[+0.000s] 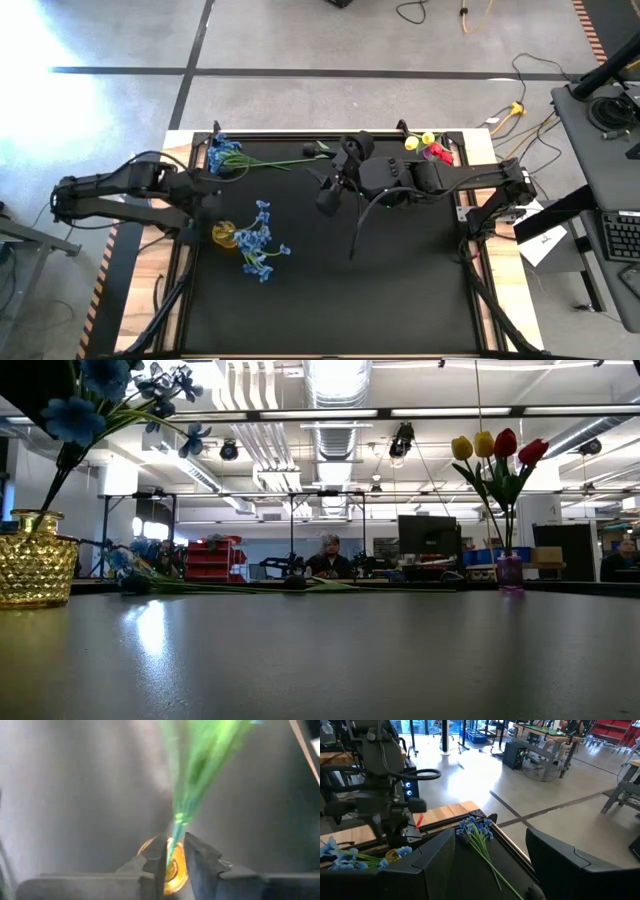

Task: Sort flowers into vase by color
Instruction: Put the bottom blue flowers into the yellow vase

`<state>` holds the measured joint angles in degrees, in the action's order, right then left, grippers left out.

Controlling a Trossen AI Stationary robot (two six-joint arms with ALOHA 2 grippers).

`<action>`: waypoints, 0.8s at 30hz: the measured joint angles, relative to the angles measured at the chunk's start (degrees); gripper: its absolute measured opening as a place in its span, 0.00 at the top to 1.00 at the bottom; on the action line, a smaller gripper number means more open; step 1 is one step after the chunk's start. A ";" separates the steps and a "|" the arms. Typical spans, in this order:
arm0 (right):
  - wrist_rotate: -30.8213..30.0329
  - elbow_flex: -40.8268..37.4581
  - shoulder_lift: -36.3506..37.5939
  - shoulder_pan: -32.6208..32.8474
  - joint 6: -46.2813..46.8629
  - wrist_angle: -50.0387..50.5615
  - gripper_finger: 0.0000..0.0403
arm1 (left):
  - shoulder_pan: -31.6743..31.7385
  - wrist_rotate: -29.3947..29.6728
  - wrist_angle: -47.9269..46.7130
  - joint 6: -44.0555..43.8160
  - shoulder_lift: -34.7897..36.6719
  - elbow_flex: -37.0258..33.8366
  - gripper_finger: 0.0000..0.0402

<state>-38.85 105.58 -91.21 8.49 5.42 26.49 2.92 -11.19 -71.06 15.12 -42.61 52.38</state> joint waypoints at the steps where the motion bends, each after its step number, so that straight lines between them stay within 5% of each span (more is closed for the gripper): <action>1: -0.01 0.00 0.03 0.00 0.01 0.00 0.41 | 0.00 -1.35 0.31 2.88 0.01 -0.08 0.83; 5: 0.00 0.00 0.18 0.09 0.13 0.41 0.41 | 0.00 -8.05 1.21 10.04 -1.38 -0.39 0.72; 12: -0.02 0.00 0.73 0.11 0.69 0.75 0.41 | 0.00 -5.87 4.87 12.91 -5.28 -0.46 0.62; 24: -0.04 0.00 0.73 0.11 2.66 2.24 0.41 | 0.00 -7.07 6.68 12.49 -10.38 -0.56 0.68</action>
<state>-38.89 105.58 -90.48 8.60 8.08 28.73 2.92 -18.26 -64.38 27.61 -52.98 51.81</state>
